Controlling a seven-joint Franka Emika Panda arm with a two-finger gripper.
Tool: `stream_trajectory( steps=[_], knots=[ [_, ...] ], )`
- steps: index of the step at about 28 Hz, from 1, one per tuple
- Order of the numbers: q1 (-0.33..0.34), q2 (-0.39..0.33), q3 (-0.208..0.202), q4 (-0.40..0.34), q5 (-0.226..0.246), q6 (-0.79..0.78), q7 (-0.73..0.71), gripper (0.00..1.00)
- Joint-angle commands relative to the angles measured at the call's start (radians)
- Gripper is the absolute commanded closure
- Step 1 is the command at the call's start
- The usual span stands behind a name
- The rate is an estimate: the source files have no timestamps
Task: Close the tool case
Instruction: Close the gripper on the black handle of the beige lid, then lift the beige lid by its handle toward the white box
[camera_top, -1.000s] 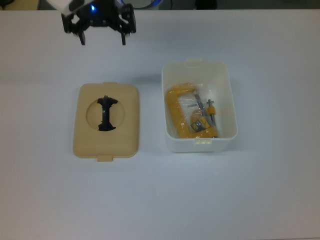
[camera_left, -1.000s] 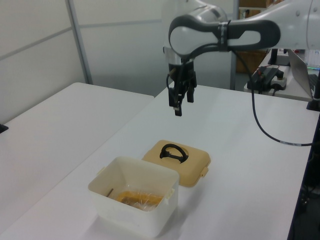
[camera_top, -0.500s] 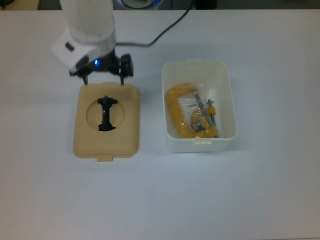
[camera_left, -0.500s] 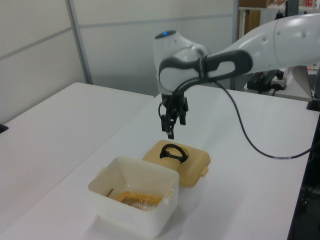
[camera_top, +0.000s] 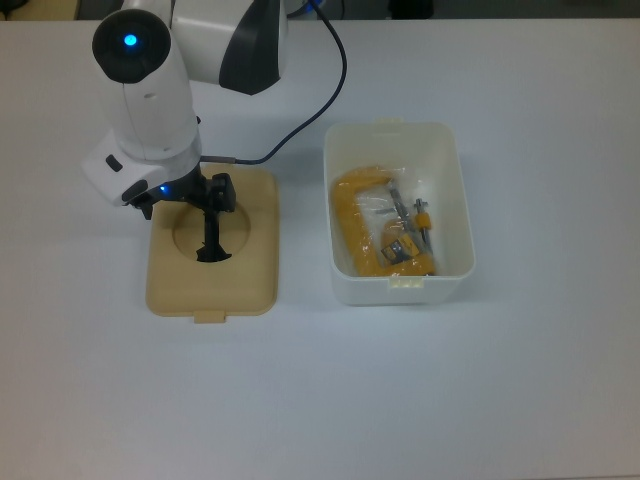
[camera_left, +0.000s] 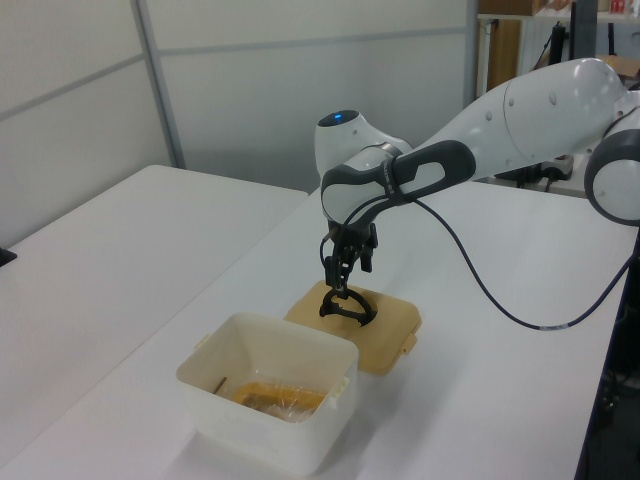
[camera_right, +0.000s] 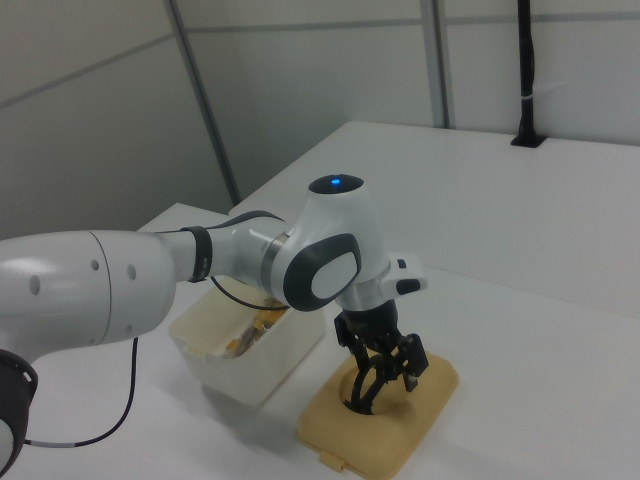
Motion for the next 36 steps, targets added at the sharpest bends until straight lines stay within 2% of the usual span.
stream_trajectory(
  steps=[1,6,10,11,13,15,16,18,19,20,32,36],
  knots=[
    [0.016,-0.036,-0.008,-0.027,0.004,-0.028,0.008,0.00],
    [0.038,-0.053,0.000,-0.050,0.003,-0.033,0.008,0.01],
    [0.055,-0.053,0.000,-0.050,0.001,-0.033,0.005,0.19],
    [0.056,-0.053,0.000,-0.050,0.000,-0.033,0.001,0.32],
    [0.056,-0.053,0.001,-0.050,0.001,-0.034,-0.002,0.50],
    [0.056,-0.051,0.001,-0.050,0.000,-0.033,-0.004,0.62],
    [0.058,-0.050,0.003,-0.050,0.000,-0.033,-0.004,0.74],
    [0.058,-0.048,0.003,-0.050,0.000,-0.033,-0.005,0.86],
    [0.058,-0.048,0.003,-0.050,0.000,-0.033,-0.005,0.97],
    [0.056,-0.048,0.003,-0.050,0.000,-0.033,-0.005,1.00],
    [0.047,-0.054,0.001,-0.048,0.000,-0.034,-0.059,1.00],
    [0.041,-0.091,-0.008,-0.041,0.001,-0.071,-0.062,1.00]
  ],
)
